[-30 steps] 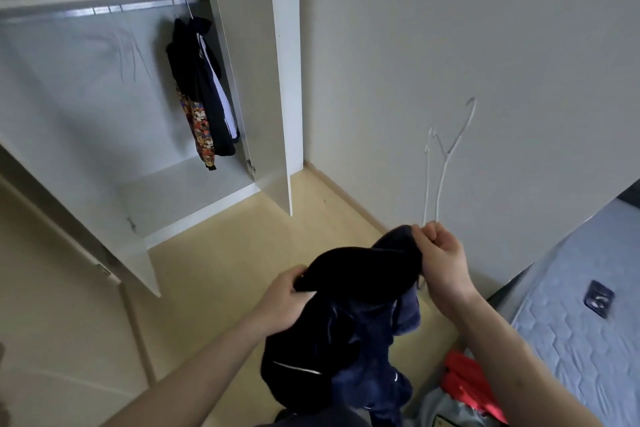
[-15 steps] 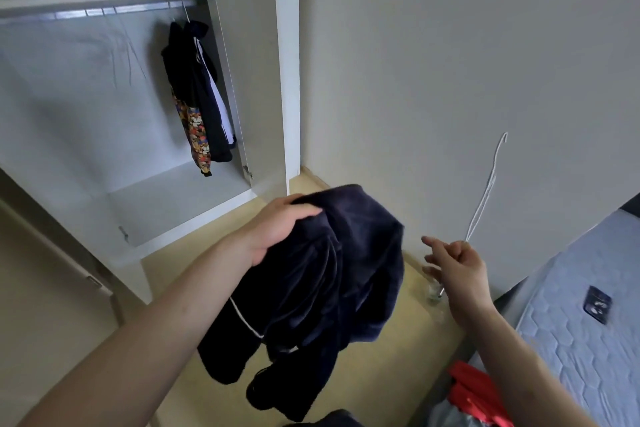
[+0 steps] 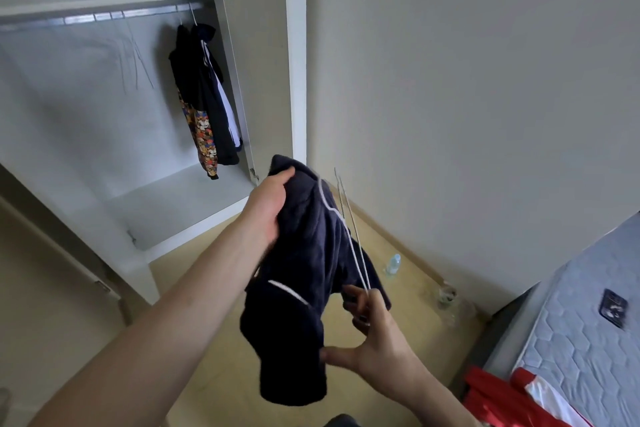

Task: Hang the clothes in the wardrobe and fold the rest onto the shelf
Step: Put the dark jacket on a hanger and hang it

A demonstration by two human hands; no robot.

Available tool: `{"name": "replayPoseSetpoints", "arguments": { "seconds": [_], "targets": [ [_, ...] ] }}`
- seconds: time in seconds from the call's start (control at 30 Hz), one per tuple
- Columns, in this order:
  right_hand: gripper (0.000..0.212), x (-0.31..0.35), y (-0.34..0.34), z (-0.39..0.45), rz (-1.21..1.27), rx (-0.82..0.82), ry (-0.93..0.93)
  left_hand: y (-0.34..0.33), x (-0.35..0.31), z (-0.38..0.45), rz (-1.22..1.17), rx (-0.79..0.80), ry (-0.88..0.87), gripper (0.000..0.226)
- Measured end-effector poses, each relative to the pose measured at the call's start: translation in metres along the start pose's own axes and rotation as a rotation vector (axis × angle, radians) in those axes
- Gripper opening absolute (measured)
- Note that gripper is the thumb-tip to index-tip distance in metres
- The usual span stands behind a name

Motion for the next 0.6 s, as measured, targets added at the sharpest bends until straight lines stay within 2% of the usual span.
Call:
{"name": "replayPoseSetpoints", "arguments": {
  "seconds": [0.1,0.17,0.23,0.3,0.4,0.43,0.53,0.6],
  "targets": [
    [0.082,0.025,-0.019,-0.001,-0.048,0.064,0.110,0.008,-0.009,0.010,-0.157,-0.001,-0.026,0.029],
    [0.084,0.030,-0.024,0.002,-0.083,0.104,0.114,0.011,-0.010,0.016,-0.272,-0.015,-0.029,0.034],
    [0.078,0.029,-0.022,0.007,-0.093,0.078,0.084,0.018,-0.008,0.021,-0.331,-0.090,-0.047,0.027],
    [0.055,0.025,-0.010,0.012,-0.040,-0.058,0.054,0.022,0.002,0.028,-0.397,-0.144,-0.013,0.017],
    [0.010,0.013,0.028,0.022,0.110,-0.337,0.024,0.013,0.011,0.036,-0.626,-0.077,0.069,0.027],
    [0.007,0.009,0.038,0.025,0.179,-0.376,0.012,0.014,0.012,0.037,-0.639,-0.077,0.063,0.029],
    [0.015,0.010,0.070,0.034,0.294,-0.478,0.010,0.027,0.020,0.045,-0.578,-0.100,0.050,0.028],
    [0.030,0.019,0.086,0.040,0.341,-0.508,0.024,0.032,0.030,0.052,-0.516,-0.073,0.077,0.026]
  ]
}}
Point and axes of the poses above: each hand's wrist, its own z-axis towards the middle knuckle, its own y-axis out of the back of the hand, x = y × z, the point moved 10 cm from there along z, towards the middle knuckle, and after that the axes turned 7 degrees about z, right-handed, at the moved point
